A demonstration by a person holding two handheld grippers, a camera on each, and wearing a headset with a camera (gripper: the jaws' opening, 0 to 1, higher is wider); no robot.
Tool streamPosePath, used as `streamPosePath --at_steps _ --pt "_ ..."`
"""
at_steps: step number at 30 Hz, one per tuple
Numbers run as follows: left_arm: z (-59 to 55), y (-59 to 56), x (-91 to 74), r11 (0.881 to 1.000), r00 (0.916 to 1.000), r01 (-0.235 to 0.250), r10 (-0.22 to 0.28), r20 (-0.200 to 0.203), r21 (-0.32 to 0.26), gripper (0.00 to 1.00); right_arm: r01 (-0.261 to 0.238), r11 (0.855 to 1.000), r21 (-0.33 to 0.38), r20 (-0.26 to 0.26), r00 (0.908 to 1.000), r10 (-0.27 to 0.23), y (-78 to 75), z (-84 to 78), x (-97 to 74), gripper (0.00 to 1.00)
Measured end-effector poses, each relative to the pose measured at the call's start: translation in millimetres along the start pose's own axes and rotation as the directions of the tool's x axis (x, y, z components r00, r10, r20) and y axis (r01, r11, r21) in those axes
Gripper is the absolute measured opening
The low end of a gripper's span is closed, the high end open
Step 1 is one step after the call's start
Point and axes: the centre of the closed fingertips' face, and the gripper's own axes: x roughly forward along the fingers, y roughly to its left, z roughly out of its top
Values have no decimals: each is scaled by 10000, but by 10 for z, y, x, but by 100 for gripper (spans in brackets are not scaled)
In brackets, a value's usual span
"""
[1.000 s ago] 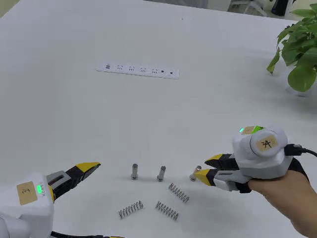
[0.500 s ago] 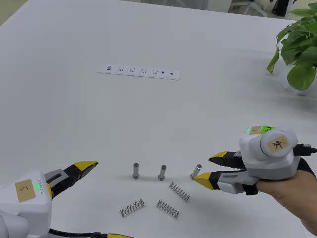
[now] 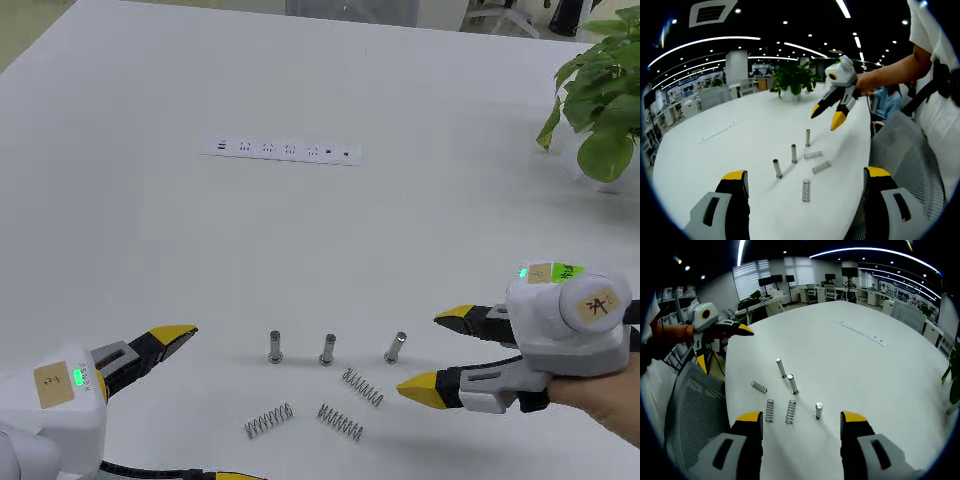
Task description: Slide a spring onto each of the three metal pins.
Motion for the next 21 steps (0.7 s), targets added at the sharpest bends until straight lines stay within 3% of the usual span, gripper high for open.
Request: streamPosePath --at_steps 10,21 --pt "21 -30 0 9998 9997 35 -31 -232 171 97 -670 9965 -494 730 9948 705 203 12 -142 77" --pt "-48 -12 43 9995 9977 96 -76 -673 300 94 -1011 9926 -669 1003 9891 1075 317 -76 -288 83"
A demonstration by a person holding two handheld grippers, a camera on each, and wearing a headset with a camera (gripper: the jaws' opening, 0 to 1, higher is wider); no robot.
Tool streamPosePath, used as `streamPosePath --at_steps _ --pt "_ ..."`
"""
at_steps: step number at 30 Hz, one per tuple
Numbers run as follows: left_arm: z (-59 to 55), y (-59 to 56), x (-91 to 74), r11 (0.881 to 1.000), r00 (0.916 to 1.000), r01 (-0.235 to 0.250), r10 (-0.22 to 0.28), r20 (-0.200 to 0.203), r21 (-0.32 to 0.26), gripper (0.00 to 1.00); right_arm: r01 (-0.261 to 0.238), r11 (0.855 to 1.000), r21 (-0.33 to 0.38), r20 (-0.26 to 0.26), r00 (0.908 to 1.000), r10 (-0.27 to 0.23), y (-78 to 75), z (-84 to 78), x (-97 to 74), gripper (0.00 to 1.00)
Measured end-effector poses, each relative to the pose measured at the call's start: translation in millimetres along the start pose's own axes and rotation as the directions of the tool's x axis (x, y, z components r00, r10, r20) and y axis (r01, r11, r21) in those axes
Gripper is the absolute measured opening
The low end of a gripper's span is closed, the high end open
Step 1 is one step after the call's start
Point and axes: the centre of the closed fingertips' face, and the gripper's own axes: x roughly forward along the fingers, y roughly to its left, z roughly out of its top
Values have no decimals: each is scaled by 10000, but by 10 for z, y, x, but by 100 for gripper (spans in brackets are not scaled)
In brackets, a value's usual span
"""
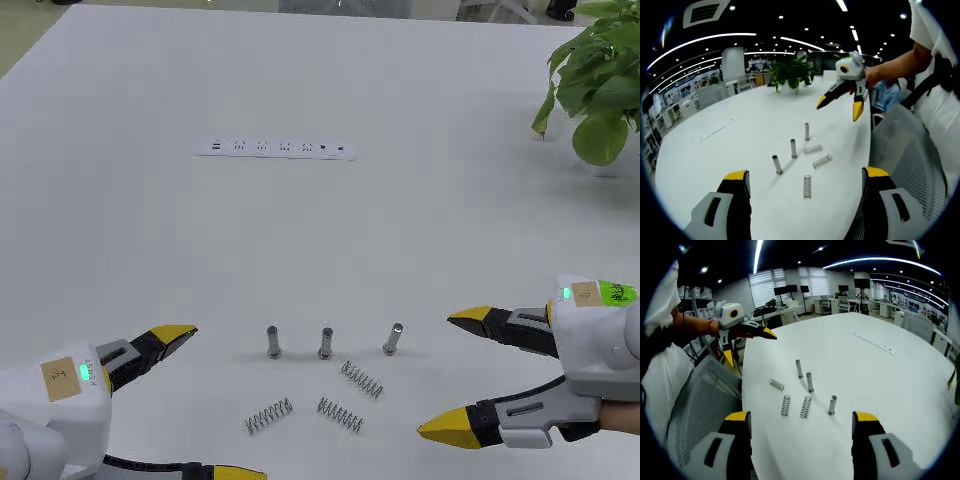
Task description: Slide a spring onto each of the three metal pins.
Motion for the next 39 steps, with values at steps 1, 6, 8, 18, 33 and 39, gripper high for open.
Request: streamPosePath --at_steps 1,6,8,18,33,39 --pt "-16 4 7 10000 9999 2 -2 -100 7 93 0 10000 1 9 10000 0 11 -1 -8 84" --pt "-147 41 46 9999 9971 53 -41 -757 158 86 14 10000 47 -3 10000 -14 -14 -92 -74 85" --pt "-212 60 59 9999 9939 75 -59 -1101 143 79 33 10000 60 36 10000 -33 -28 -111 -100 85" --pt "-518 -13 278 9939 9565 887 -669 -2838 648 43 135 9997 185 114 9998 -137 -29 -159 -161 85" --pt "-820 -22 542 9812 8981 1472 -796 -4325 1251 21 185 9996 226 133 9997 -188 -41 -194 -193 84" --pt "-840 -39 606 9812 8894 1467 -755 -4508 1252 18 179 9995 258 102 9998 -181 -23 -209 -185 84"
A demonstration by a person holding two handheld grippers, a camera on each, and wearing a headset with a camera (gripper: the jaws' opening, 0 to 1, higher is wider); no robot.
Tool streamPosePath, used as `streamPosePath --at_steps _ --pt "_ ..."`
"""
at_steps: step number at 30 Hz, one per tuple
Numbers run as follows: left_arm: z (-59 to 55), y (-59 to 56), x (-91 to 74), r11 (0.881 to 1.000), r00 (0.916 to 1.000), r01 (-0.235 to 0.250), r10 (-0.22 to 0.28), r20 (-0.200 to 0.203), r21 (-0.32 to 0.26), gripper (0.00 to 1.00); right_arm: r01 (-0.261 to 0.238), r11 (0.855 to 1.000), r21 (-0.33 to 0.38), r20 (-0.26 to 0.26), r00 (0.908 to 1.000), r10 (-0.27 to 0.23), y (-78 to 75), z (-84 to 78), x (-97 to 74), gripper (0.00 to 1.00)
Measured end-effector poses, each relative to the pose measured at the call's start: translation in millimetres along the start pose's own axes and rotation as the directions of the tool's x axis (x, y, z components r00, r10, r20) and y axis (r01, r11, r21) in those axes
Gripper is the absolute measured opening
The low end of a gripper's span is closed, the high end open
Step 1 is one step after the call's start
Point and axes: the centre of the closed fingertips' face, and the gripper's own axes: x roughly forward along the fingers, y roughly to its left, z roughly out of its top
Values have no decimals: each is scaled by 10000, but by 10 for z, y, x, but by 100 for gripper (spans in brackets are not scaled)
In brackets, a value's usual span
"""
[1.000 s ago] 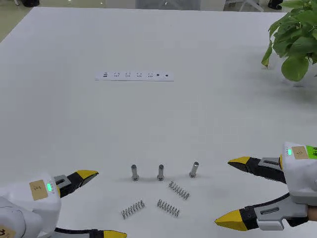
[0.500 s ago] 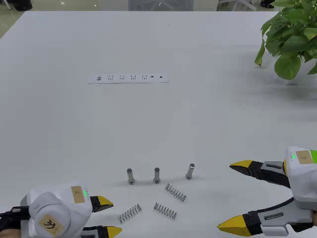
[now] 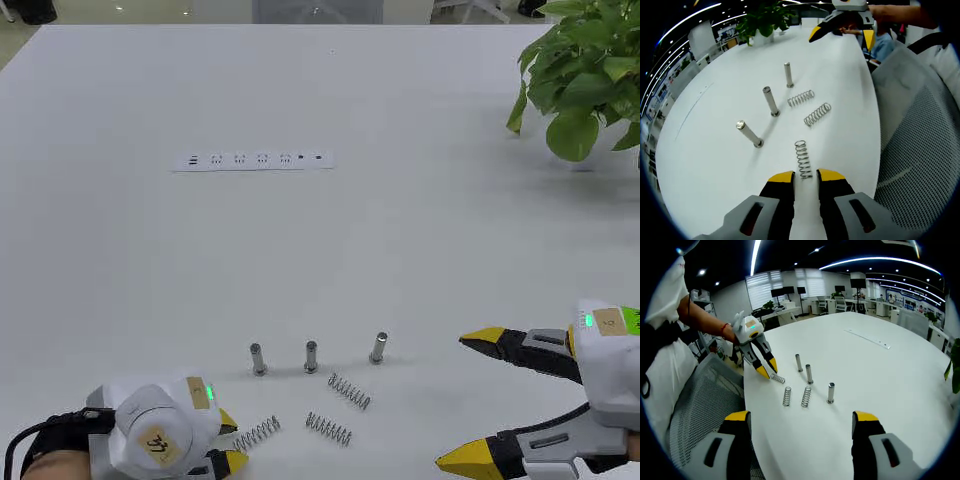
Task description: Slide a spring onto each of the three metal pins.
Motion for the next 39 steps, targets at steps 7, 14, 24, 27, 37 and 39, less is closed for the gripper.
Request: streamPosePath --at_steps 7,14,24,27,37,39 --pt "-80 -24 68 9999 9993 9 -5 -372 114 15 29 10000 67 50 10000 -29 1 1 -5 83" --pt "-74 -11 66 9999 9991 -122 117 -403 -110 13 58 9999 102 61 10000 -59 -6 -11 -17 83" --pt "-73 -3 69 9996 9984 -231 223 -511 -153 11 44 9999 117 64 10000 -45 14 -10 -10 83" --pt "-68 -5 70 9996 9982 -248 241 -557 -124 11 53 9999 147 76 10000 -54 20 -7 -7 83" --pt "-48 -48 68 9999 9986 -118 117 -524 -13 10 79 9999 121 104 9999 -81 13 14 -2 83" --pt "-46 -59 71 10000 9988 -88 87 -491 -12 10 74 9999 112 73 9999 -74 17 12 0 83"
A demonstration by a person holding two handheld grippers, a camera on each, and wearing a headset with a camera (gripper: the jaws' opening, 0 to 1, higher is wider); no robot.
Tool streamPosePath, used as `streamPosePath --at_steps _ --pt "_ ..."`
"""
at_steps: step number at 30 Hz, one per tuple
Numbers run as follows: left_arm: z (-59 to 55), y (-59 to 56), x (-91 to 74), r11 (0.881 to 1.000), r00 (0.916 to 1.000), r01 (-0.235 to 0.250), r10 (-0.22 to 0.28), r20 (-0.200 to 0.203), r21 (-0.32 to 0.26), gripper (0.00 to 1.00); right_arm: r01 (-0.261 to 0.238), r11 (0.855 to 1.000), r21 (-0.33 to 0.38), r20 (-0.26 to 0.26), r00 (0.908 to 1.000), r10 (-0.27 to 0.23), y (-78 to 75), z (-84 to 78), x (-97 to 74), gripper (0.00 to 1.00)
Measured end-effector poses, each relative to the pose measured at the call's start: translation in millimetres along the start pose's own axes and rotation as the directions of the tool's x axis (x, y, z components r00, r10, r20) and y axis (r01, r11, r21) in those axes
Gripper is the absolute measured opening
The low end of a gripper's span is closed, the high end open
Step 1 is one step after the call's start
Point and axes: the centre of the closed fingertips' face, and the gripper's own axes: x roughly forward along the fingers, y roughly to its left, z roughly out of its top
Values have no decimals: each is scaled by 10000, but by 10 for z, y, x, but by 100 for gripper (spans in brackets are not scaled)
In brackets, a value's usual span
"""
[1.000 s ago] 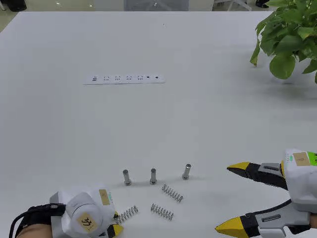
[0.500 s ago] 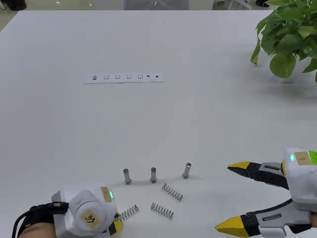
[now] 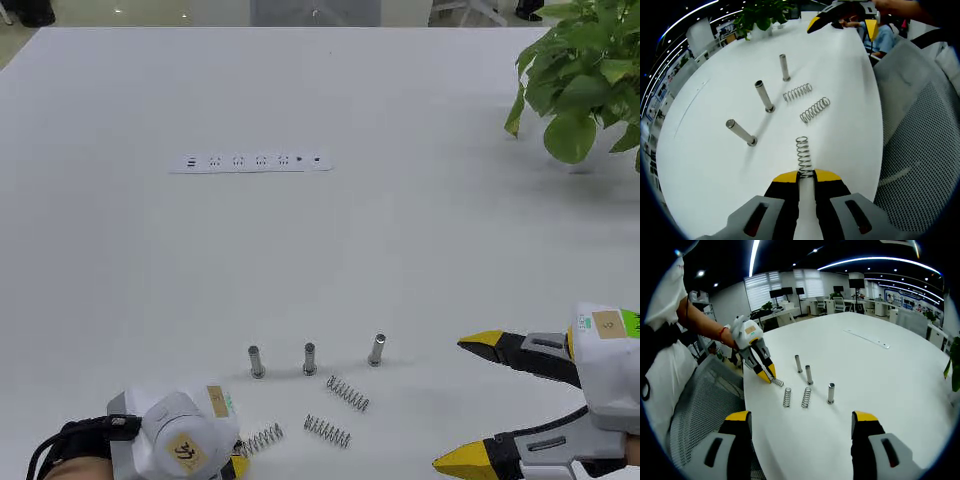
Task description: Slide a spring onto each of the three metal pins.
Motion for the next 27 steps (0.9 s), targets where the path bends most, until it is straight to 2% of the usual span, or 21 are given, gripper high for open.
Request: streamPosePath --at_steps 27 --pt "42 -81 -86 9995 9982 30 -11 603 -302 10 60 10000 -72 -40 10000 -60 21 4 -22 82"
